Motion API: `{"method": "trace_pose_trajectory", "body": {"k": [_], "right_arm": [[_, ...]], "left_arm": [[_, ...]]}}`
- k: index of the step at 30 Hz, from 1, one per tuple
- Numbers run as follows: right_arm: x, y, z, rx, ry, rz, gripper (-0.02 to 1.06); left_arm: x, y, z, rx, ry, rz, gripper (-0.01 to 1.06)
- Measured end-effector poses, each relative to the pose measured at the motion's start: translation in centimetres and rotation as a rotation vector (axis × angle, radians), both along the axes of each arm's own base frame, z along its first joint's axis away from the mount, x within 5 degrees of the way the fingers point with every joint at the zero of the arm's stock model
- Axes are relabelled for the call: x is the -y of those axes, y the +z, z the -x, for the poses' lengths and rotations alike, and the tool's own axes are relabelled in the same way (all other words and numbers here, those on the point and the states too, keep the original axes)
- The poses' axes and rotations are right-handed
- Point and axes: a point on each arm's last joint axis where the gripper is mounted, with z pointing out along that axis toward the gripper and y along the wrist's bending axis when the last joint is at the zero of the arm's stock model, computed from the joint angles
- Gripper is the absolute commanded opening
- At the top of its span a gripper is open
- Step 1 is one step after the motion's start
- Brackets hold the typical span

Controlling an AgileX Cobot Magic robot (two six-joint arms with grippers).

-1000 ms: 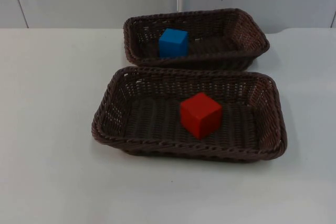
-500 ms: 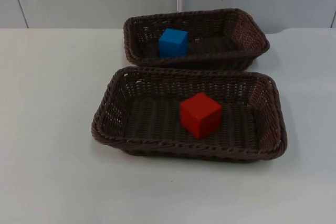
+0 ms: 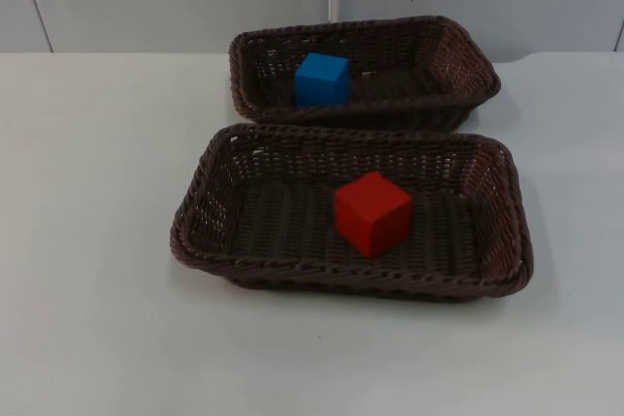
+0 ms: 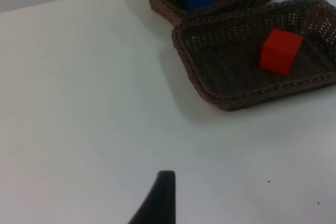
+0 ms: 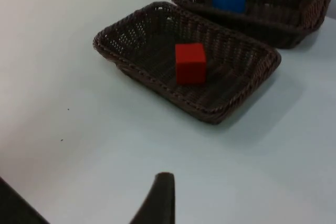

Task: Pick up one cube with the left hand and place it into the upper basket. Pick up one cube with the right hand and place it into the lower basket.

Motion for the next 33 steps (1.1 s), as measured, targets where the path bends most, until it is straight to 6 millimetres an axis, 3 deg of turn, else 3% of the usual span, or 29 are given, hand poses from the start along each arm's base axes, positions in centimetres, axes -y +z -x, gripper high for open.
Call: {"method": "trace_pose_trajectory", "body": {"k": [14,17,20,33], "right_arm": [[0.03,-0.22,-0.02,-0.022,-0.011,-0.002,0.84],[0.03,-0.22,-0.02,-0.022,-0.011,-0.002,0.99],[0.03,-0.22,-0.02,-0.022,-0.011,-0.002,1.05],[0.03,-0.22,-0.02,-0.022,-0.011,-0.002,1.05]], "left_arm": [[0.00,0.00,0.00,0.000,0.000,0.000,0.89],[0.00,0.00,0.00,0.000,0.000,0.000,0.99],[0.00,0.00,0.00,0.000,0.000,0.000,1.05],[0.00,0.00,0.00,0.000,0.000,0.000,1.05]]}}
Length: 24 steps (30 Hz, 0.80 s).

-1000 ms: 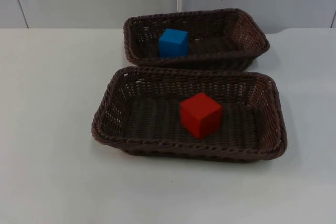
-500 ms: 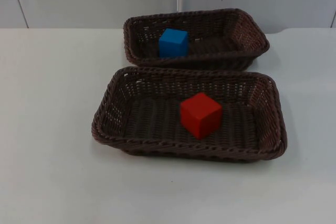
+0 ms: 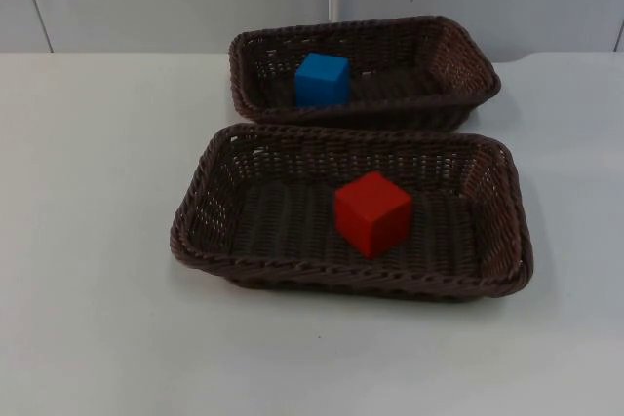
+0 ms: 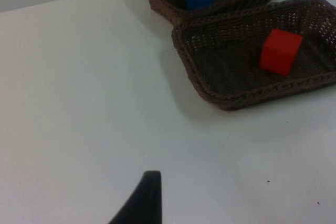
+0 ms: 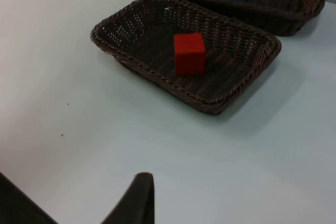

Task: Pick up one cube with the left hand and place it into the upper basket. Pick up one cube with the right hand and place it into the lower basket.

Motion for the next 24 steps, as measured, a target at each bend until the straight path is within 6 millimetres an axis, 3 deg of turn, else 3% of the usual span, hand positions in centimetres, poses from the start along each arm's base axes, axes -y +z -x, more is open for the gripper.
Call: {"method": "trace_pose_trajectory", "body": {"k": [24], "right_arm": [[-0.04,0.00,0.03,-0.003,0.003,-0.004,1.05]], "left_arm": [[0.00,0.00,0.00,0.000,0.000,0.000,1.05]]}}
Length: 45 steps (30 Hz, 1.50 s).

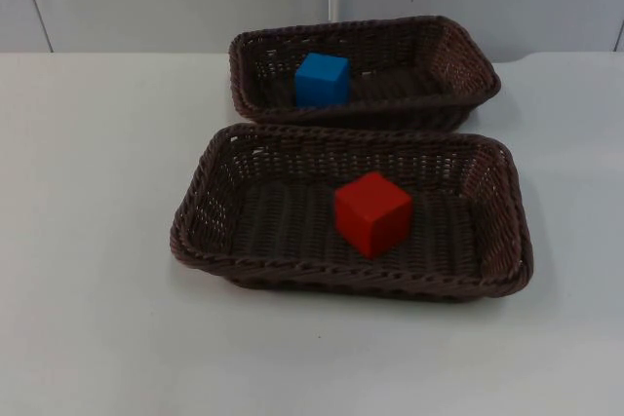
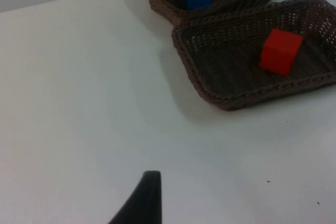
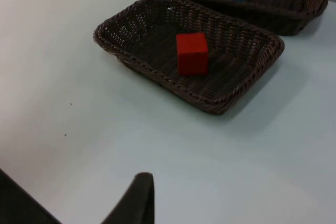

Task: Pick up one cube with the left hand and place it into the upper basket. Pick up one cube with the right hand and place it into the lower basket.

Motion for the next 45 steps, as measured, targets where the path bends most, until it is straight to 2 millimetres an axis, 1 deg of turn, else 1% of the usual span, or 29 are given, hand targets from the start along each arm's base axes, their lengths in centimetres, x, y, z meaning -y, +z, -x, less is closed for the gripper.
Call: {"method": "trace_pose_trajectory", "body": {"k": [17,27,45], "right_arm": [[0.00,0.00,0.00,-0.002,-0.001,-0.002,1.05],[0.00,0.00,0.00,-0.002,-0.001,-0.002,1.05],[0.00,0.00,0.00,-0.002,-0.001,-0.002,1.05]], "left_arm": [[0.01,0.00,0.00,0.000,0.008,0.000,1.05],[0.06,0.00,-0.06,0.000,0.133,-0.002,1.05],[0.13,0.00,-0.14,0.001,0.300,-0.003,1.05]]}}
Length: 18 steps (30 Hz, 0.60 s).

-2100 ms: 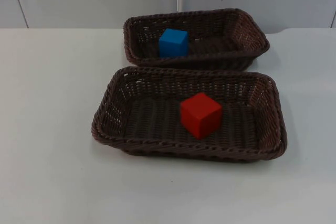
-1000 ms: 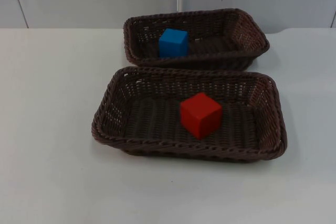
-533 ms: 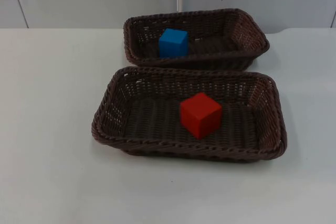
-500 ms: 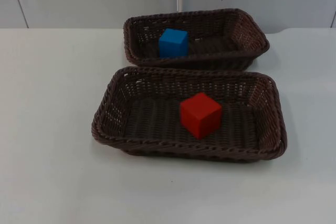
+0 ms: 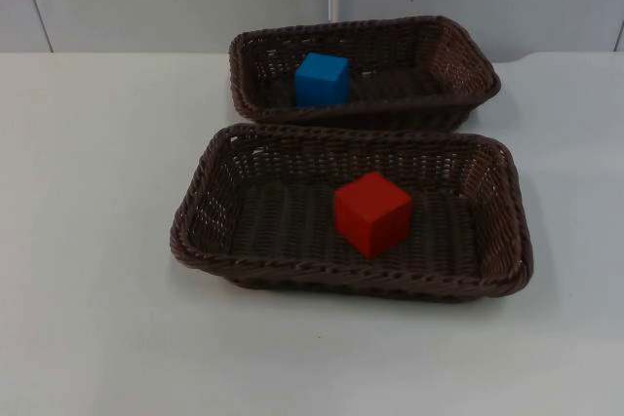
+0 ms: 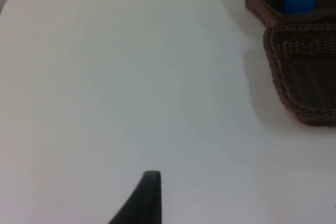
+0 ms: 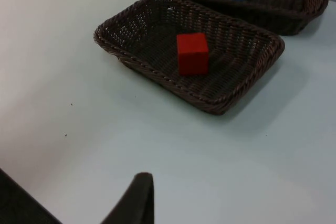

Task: Pick up one cube with the left hand and place it into the upper basket. Pick up one cube with the right hand and place it into the lower basket.

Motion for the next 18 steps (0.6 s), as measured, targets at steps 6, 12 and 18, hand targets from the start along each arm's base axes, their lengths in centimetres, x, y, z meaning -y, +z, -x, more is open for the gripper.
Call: {"method": "trace_pose_trajectory", "body": {"k": [6,12,18], "right_arm": [[0.00,0.00,0.00,0.000,0.000,0.000,1.05],[0.00,0.00,0.00,0.000,0.000,0.000,1.05],[0.00,0.00,0.00,0.001,0.001,0.002,1.05]], "left_arm": [[0.03,0.00,-0.03,0.000,0.057,0.000,1.05],[0.02,0.00,-0.05,0.000,0.087,-0.002,1.05],[0.03,0.00,-0.05,0.000,0.103,-0.002,1.05]]}}
